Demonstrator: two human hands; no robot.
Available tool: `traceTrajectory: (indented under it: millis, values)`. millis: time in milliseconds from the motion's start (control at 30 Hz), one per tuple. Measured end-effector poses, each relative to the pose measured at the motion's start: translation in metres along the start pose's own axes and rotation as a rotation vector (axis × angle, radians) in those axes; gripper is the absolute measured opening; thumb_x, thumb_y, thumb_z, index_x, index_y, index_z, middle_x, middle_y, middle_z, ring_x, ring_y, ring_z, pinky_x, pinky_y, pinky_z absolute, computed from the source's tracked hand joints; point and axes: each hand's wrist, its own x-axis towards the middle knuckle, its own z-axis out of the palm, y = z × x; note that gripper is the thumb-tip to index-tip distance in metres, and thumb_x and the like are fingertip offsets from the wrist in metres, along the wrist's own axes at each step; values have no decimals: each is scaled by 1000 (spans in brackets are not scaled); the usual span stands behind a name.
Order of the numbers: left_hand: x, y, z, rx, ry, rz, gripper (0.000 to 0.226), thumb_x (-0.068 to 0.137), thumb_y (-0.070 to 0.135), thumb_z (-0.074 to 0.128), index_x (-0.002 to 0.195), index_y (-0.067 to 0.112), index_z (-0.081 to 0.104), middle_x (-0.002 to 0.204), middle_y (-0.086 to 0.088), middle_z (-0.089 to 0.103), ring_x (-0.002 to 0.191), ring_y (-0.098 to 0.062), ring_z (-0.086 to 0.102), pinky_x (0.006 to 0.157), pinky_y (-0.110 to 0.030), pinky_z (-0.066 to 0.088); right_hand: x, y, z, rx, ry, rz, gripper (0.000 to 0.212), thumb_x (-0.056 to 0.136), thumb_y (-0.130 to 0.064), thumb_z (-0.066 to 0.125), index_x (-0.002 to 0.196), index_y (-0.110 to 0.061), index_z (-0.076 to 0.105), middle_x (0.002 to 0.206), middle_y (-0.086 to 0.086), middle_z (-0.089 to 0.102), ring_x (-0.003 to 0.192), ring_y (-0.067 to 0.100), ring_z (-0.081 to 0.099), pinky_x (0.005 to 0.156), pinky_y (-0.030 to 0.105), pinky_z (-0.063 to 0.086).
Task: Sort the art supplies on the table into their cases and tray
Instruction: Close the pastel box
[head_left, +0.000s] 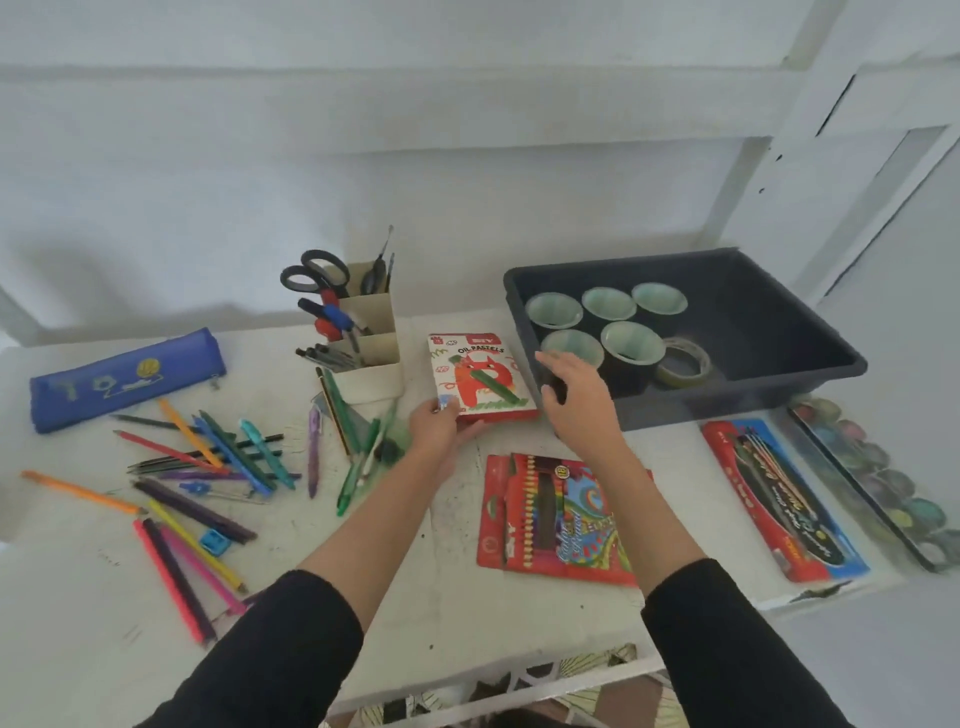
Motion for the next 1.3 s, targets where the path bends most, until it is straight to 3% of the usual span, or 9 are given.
traceTrajectory:
  millis: [233, 367, 500, 633, 767, 900, 1033, 1167, 1300]
  values:
    - [20, -3, 12, 233, 47, 55, 9, 93, 3, 55, 91, 10, 60, 99, -5, 66, 90, -16, 64, 63, -21, 55, -10, 22, 22, -445, -21, -152, 60, 91, -27, 54, 146, -15, 32, 149, 6, 38, 129, 20, 45, 108, 42, 30]
    - [39, -7, -2, 434, 111, 103, 28, 82, 19, 66, 109, 16, 60, 122, -10, 59, 94, -20, 65, 70, -31, 60, -10, 23, 24, -476, -3, -152, 62, 87, -25, 59, 144, -13, 37, 145, 7, 43, 126, 20, 49, 106, 45, 33]
    - [5, 11, 1, 452, 70, 133, 50, 92, 0, 53, 140, 7, 41, 129, -10, 53, 101, -26, 65, 83, -38, 56, -10, 21, 24, -489, -17, -151, 64, 84, -25, 62, 143, -13, 39, 144, 8, 45, 124, 21, 51, 103, 48, 36]
    - [-18, 27, -13, 480, 57, 303, 34, 90, -6, 48, 118, 9, 60, 121, -6, 59, 79, -16, 68, 64, -23, 53, -11, 18, 22, -532, -56, -133, 66, 86, -29, 58, 146, -16, 32, 149, 7, 37, 133, 22, 40, 106, 49, 30]
    - [-34, 42, -52, 504, 70, 435, 32, 88, -8, 47, 93, 16, 68, 96, -6, 69, 73, -15, 70, 70, -26, 54, -10, 2, 27, -465, -54, -139, 63, 86, -34, 60, 143, -28, 34, 157, 4, 19, 146, 21, 11, 109, 62, 7]
    - [-39, 55, -113, 466, 213, 494, 37, 83, -15, 45, 87, 12, 70, 85, -7, 70, 70, -15, 69, 71, -27, 55, -25, -39, 56, -373, 62, -276, 30, 72, -13, 69, 101, -24, 68, 147, 9, 40, 143, 26, 22, 102, 70, 3]
    - [-39, 68, -185, 469, 339, 505, 35, 88, -14, 40, 88, 6, 68, 86, -14, 68, 72, -23, 68, 63, -19, 54, -36, -90, 98, -248, 53, -383, 15, 68, -9, 74, 77, -21, 70, 135, 10, 52, 138, 30, 33, 101, 72, 17]
    - [-30, 87, -257, 597, 484, 523, 34, 84, -10, 46, 85, 14, 69, 94, -8, 66, 68, -12, 65, 69, -24, 55, -34, -131, 148, -106, -143, -513, 17, 72, -6, 71, 82, -20, 71, 135, 8, 53, 138, 29, 33, 104, 67, 26]
    - [-5, 114, -316, 842, 580, 516, 31, 82, -7, 52, 97, 14, 69, 110, -8, 51, 86, -20, 55, 90, -33, 47, -19, -170, 194, 18, -318, -457, 31, 82, -2, 58, 108, -16, 67, 135, 7, 52, 135, 25, 38, 110, 56, 26]
